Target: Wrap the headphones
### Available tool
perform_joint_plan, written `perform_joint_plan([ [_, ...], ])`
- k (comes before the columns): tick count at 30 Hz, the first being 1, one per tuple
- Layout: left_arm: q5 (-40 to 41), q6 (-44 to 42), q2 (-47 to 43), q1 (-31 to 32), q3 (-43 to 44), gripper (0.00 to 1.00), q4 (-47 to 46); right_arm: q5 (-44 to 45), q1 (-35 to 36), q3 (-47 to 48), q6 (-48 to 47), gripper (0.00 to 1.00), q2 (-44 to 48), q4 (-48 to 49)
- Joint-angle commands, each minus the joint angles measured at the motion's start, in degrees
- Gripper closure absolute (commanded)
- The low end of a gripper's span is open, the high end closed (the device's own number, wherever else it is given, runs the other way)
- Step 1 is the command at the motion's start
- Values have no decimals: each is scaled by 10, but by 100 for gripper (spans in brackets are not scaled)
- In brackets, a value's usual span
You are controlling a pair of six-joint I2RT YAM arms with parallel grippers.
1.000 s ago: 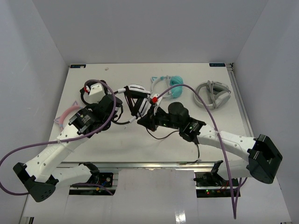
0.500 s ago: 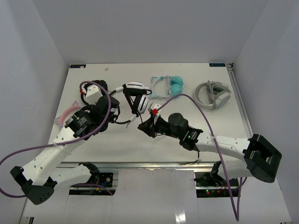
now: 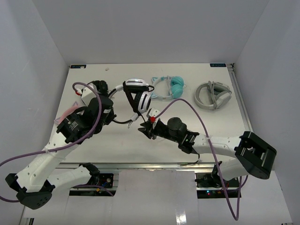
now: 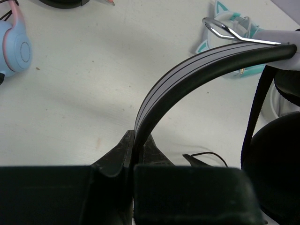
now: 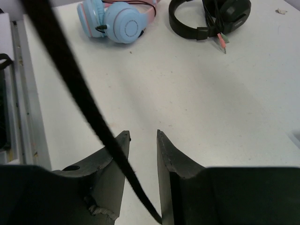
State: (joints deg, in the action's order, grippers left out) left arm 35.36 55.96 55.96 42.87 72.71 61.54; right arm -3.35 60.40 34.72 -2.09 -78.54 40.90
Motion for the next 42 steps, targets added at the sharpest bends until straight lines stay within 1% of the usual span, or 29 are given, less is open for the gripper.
perform_joint_plan([
  [1,-30,21,-32,-3,42,100,-51,27,-4,4,-44,64,-38,67],
  [8,-39,13,-50,-3,55,100,-44,21,-26,-34,-39,66,-76,155],
  [11,-43,13,-59,-2,61,100,-39,0,-41,-48,-26,68,-91,185],
  [13,-47,12,-66,-3,62,100,-36,-11,-50,-55,-20,74,-103,199],
  [16,-54,9,-82,-3,57,100,-39,-26,-62,-66,-11,89,-116,221],
  [17,-59,5,-87,-2,54,100,-42,-31,-67,-70,-7,92,-119,228],
  [18,-63,1,-92,-2,52,100,-46,-35,-71,-74,-3,92,-121,236],
  [20,-83,-9,-104,-2,45,100,-62,-52,-80,-81,2,92,-121,242],
  [25,-230,-66,-157,-2,-17,100,-171,-81,-95,-87,7,92,-98,239],
  [28,-282,-93,-171,-2,-33,100,-204,-86,-100,-75,7,92,-85,212],
  [32,-382,-141,-176,-2,-29,100,-212,-100,-113,-49,7,92,-59,156],
  [34,-438,-172,-180,-3,-44,100,-214,-103,-120,-34,4,92,-36,115],
  [39,-506,-240,-192,-2,-116,100,-216,-116,-144,15,2,92,10,6],
  [42,-526,-262,-209,-2,-146,100,-217,-117,-149,48,-6,92,29,-58],
])
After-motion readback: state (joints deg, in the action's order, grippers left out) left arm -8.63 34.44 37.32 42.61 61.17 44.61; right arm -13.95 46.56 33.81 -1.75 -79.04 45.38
